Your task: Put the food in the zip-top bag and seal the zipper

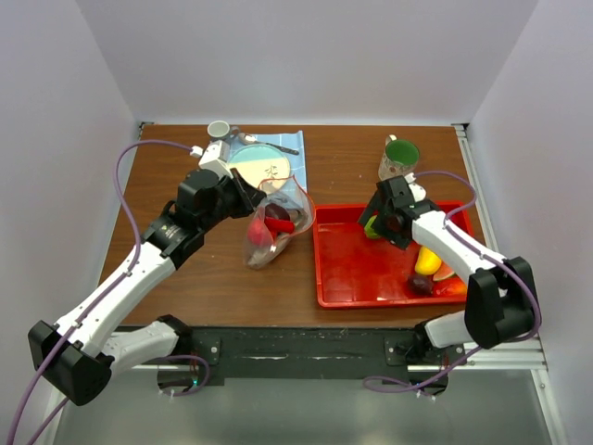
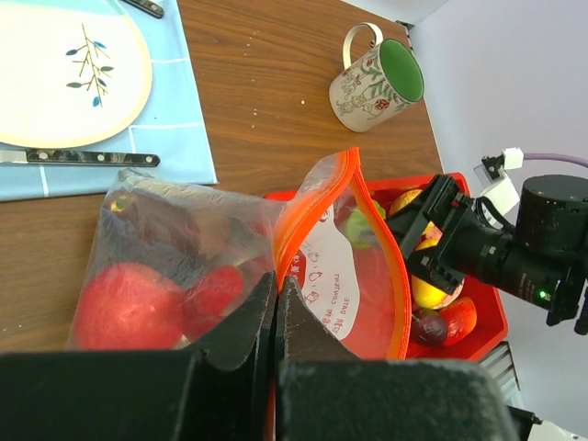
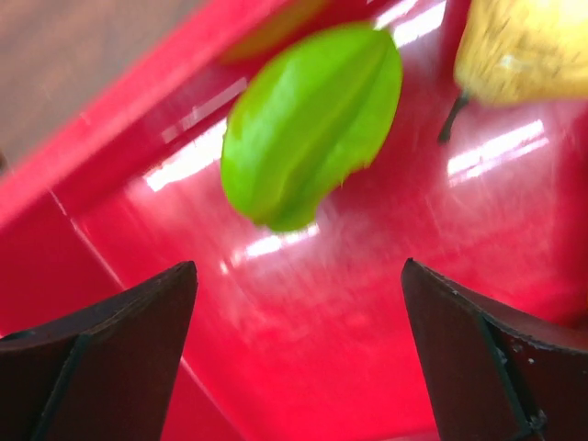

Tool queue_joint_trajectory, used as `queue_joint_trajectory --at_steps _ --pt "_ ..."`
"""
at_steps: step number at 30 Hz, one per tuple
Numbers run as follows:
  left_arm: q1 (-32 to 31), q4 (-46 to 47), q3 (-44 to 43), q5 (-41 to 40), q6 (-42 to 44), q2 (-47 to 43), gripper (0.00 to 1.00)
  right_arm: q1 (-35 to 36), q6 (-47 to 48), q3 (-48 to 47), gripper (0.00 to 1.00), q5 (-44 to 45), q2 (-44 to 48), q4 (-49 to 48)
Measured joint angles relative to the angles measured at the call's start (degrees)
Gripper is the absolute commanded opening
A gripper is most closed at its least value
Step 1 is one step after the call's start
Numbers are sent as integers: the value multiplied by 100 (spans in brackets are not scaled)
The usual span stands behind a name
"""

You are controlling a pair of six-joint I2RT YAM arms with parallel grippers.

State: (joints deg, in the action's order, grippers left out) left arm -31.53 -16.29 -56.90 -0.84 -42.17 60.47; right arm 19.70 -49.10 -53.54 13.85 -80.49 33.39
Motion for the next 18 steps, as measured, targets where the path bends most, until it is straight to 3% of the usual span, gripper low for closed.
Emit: queue_joint_trajectory --at_steps 10,13,16,17,18 --pt "0 -22 0 72 2 0 0 -219 -365 57 96 411 -872 -774" --pt "0 -44 0 83 2 0 0 -243 -365 55 89 496 -1110 -824" --pt "0 -66 0 92 2 0 0 -247 -306 52 67 518 -1169 -848" --pt "0 -66 0 96 2 0 0 -247 -260 52 55 522 -1169 -859" --pt "0 -66 0 103 2 0 0 -247 -223 52 51 529 -1163 -861"
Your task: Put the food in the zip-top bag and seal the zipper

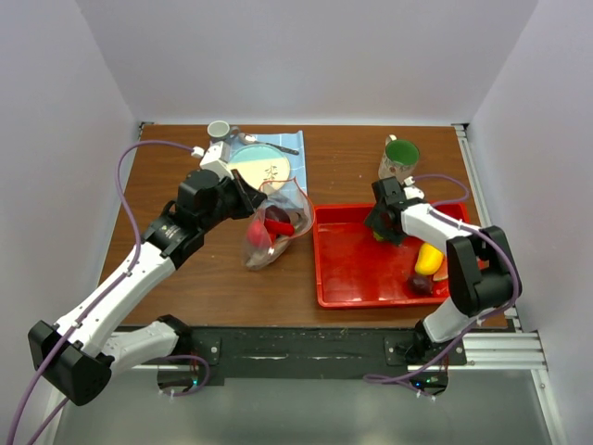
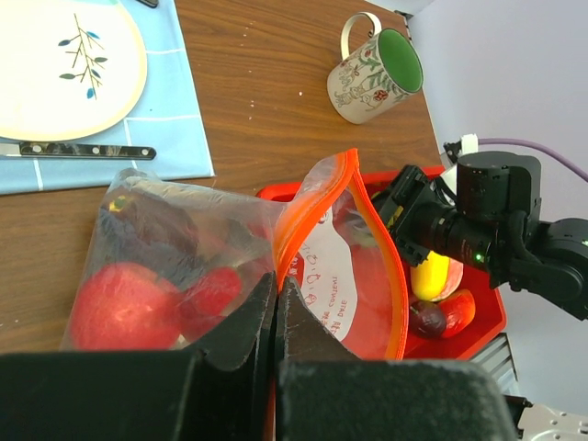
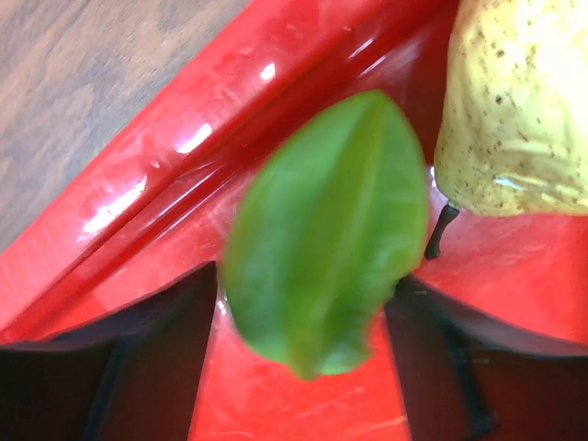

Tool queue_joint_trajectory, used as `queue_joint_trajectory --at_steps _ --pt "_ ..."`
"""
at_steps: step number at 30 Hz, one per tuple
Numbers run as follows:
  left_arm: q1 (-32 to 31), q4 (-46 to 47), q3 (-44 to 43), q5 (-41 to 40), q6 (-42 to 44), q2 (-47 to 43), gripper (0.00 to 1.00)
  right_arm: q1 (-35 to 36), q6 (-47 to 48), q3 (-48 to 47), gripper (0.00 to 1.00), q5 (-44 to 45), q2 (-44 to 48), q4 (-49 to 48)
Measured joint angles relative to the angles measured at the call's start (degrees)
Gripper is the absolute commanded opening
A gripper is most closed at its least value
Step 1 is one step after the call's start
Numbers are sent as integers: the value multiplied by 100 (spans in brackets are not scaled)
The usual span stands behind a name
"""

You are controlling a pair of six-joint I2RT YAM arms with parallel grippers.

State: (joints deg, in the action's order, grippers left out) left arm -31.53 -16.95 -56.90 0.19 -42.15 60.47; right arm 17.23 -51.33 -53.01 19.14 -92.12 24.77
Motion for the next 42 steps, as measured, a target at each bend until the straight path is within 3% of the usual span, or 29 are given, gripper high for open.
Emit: queue_joint_trajectory --at_steps 5,8,14,19,24,32,35,36,39,42 --pt "0 4 0 17 -2 9 0 0 273 0 30 74 245 68" --pt "0 15 0 50 -4 52 0 0 446 2 26 55 518 173" --pt "0 46 2 66 -15 149 0 181 793 -118 23 -236 1447 780" --pt "0 175 2 92 -24 256 0 1239 901 -1458 22 -433 2022 1727" --pt "0 262 2 109 -28 337 0 2656 890 -3073 22 -531 2037 1902" --pt "0 273 2 116 -50 361 0 3440 793 -3477 25 -695 1292 1891" --pt "0 273 2 120 -68 361 0 3469 780 -3477 40 -717 745 1864" --pt "0 273 2 129 -70 361 0 3469 780 -3486 58 -719 605 1856" --pt "0 273 2 133 -70 361 0 3469 780 -3602 86 -708 157 1904" --pt "0 273 2 136 -70 361 0 3469 793 -3624 96 -660 90 1941"
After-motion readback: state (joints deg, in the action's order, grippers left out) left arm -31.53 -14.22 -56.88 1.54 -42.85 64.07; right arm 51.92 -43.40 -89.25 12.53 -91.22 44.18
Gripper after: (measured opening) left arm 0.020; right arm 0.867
